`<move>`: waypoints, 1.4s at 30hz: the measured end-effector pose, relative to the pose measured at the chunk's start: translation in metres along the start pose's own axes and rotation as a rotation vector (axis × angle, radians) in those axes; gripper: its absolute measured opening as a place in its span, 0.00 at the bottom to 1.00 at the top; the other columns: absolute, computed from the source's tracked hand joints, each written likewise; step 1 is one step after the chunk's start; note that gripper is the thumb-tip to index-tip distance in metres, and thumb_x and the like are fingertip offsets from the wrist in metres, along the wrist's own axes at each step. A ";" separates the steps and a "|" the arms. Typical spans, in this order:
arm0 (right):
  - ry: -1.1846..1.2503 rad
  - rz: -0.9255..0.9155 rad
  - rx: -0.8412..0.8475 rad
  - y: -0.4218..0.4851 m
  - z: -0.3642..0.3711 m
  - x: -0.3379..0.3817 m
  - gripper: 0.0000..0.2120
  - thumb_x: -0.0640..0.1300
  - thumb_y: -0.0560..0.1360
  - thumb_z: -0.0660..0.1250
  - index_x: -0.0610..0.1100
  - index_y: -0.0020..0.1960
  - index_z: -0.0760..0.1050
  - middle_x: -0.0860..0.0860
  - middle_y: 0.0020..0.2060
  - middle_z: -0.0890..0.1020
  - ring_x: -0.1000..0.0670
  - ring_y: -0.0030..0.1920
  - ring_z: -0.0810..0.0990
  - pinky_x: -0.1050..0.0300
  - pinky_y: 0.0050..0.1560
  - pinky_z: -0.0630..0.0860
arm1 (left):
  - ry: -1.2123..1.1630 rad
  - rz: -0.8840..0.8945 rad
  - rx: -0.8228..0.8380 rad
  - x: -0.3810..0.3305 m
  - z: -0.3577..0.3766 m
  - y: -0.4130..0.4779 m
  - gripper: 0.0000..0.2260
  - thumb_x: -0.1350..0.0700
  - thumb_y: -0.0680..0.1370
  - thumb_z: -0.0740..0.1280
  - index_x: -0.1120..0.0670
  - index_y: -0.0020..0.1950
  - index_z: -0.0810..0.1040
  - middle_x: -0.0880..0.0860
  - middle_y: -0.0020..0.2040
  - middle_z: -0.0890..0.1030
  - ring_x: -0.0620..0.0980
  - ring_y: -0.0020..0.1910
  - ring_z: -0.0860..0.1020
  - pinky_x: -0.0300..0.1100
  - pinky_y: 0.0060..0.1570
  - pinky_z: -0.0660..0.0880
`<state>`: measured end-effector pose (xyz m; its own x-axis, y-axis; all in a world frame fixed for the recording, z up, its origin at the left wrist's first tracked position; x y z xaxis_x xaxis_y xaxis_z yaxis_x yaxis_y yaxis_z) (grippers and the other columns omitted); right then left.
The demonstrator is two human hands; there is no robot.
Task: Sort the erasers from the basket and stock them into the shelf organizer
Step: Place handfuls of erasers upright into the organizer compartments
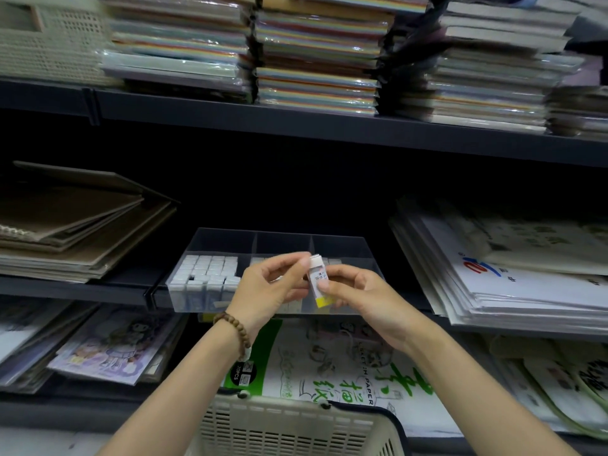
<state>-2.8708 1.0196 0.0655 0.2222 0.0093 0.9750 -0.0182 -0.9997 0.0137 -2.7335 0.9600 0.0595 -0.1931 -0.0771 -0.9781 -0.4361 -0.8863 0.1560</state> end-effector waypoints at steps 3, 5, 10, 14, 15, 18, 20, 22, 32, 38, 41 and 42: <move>0.053 -0.008 -0.105 0.006 -0.022 0.003 0.10 0.43 0.74 0.68 0.45 0.55 0.79 0.49 0.47 0.85 0.53 0.46 0.82 0.59 0.50 0.75 | 0.204 0.121 -0.021 -0.005 -0.005 0.004 0.18 0.45 0.73 0.63 0.50 0.59 0.77 0.48 0.51 0.83 0.44 0.50 0.81 0.35 0.47 0.78; 0.031 -0.001 -0.151 0.013 -0.042 0.009 0.10 0.40 0.74 0.68 0.42 0.55 0.77 0.47 0.46 0.85 0.54 0.44 0.82 0.61 0.46 0.77 | 0.518 0.233 0.009 -0.007 -0.010 0.005 0.20 0.41 0.74 0.59 0.45 0.62 0.76 0.39 0.55 0.78 0.33 0.56 0.74 0.29 0.54 0.71; -0.131 0.093 -0.064 0.028 -0.071 0.015 0.12 0.41 0.74 0.68 0.43 0.57 0.74 0.45 0.47 0.85 0.50 0.47 0.84 0.58 0.50 0.79 | 0.924 0.232 0.181 0.014 -0.013 0.009 0.28 0.34 0.73 0.50 0.44 0.69 0.69 0.39 0.67 0.70 0.35 0.67 0.65 0.36 0.68 0.61; -0.174 0.182 0.027 0.041 -0.071 0.001 0.12 0.42 0.75 0.69 0.40 0.56 0.76 0.44 0.48 0.84 0.47 0.49 0.84 0.54 0.54 0.79 | 1.154 0.266 0.209 0.026 -0.012 0.012 0.32 0.32 0.73 0.44 0.43 0.71 0.67 0.40 0.70 0.67 0.39 0.71 0.61 0.40 0.72 0.55; -0.187 0.183 0.028 0.044 -0.071 -0.001 0.12 0.42 0.74 0.69 0.40 0.56 0.76 0.44 0.49 0.84 0.47 0.49 0.84 0.54 0.54 0.79 | 1.172 0.268 0.207 0.028 -0.012 0.012 0.32 0.31 0.72 0.44 0.43 0.71 0.67 0.40 0.70 0.67 0.39 0.71 0.61 0.39 0.72 0.55; -0.283 0.128 0.022 0.049 -0.071 -0.001 0.13 0.43 0.74 0.70 0.42 0.57 0.77 0.46 0.49 0.83 0.50 0.49 0.83 0.58 0.51 0.80 | 1.163 0.259 0.206 0.029 -0.014 0.014 0.32 0.31 0.72 0.44 0.43 0.70 0.68 0.40 0.70 0.67 0.38 0.71 0.61 0.40 0.72 0.55; -0.315 0.092 0.012 0.050 -0.072 -0.002 0.15 0.42 0.72 0.71 0.41 0.58 0.76 0.46 0.49 0.83 0.50 0.49 0.83 0.61 0.48 0.80 | 1.167 0.258 0.208 0.030 -0.015 0.014 0.32 0.31 0.72 0.45 0.42 0.70 0.68 0.40 0.71 0.67 0.38 0.71 0.61 0.40 0.72 0.55; -0.367 0.078 0.014 0.049 -0.071 -0.005 0.16 0.41 0.70 0.73 0.40 0.56 0.77 0.45 0.48 0.83 0.49 0.48 0.83 0.61 0.49 0.80 | 1.184 0.270 0.209 0.030 -0.015 0.015 0.31 0.31 0.72 0.46 0.42 0.70 0.68 0.39 0.71 0.67 0.38 0.71 0.61 0.40 0.72 0.55; -0.393 0.273 0.063 0.050 -0.071 -0.016 0.12 0.49 0.70 0.73 0.44 0.50 0.80 0.50 0.45 0.85 0.54 0.47 0.84 0.67 0.47 0.78 | 1.183 0.292 0.196 0.028 -0.015 0.014 0.29 0.33 0.73 0.48 0.42 0.69 0.69 0.40 0.70 0.68 0.38 0.71 0.62 0.39 0.70 0.55; -0.688 0.418 0.093 0.061 -0.059 -0.016 0.24 0.60 0.71 0.69 0.44 0.58 0.78 0.56 0.45 0.80 0.61 0.42 0.79 0.74 0.34 0.72 | 1.192 0.325 0.188 0.029 -0.015 0.014 0.23 0.36 0.77 0.53 0.43 0.69 0.69 0.41 0.70 0.69 0.38 0.70 0.63 0.36 0.68 0.53; -0.626 0.444 0.094 0.059 -0.057 -0.018 0.27 0.59 0.71 0.69 0.41 0.61 0.76 0.50 0.57 0.80 0.58 0.48 0.79 0.72 0.42 0.74 | 1.199 0.326 0.194 0.029 -0.015 0.012 0.23 0.37 0.77 0.54 0.43 0.70 0.69 0.41 0.70 0.68 0.39 0.71 0.62 0.36 0.68 0.52; -0.616 0.430 0.090 0.057 -0.055 -0.017 0.26 0.58 0.71 0.69 0.41 0.61 0.76 0.49 0.58 0.79 0.58 0.47 0.79 0.71 0.41 0.75 | 1.198 0.327 0.200 0.029 -0.015 0.011 0.23 0.38 0.77 0.54 0.43 0.70 0.68 0.42 0.71 0.68 0.39 0.71 0.61 0.36 0.68 0.51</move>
<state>-2.9297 0.9639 0.0621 0.7188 -0.3689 0.5893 -0.1524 -0.9106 -0.3841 -2.7310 0.9415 0.0311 0.5549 -0.7379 -0.3841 -0.6640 -0.6710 0.3300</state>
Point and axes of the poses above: each hand's wrist, its own y-axis towards the middle knuckle, its own z-axis out of the palm, x = y × z, the point moved 5 cm from there along y, towards the middle knuckle
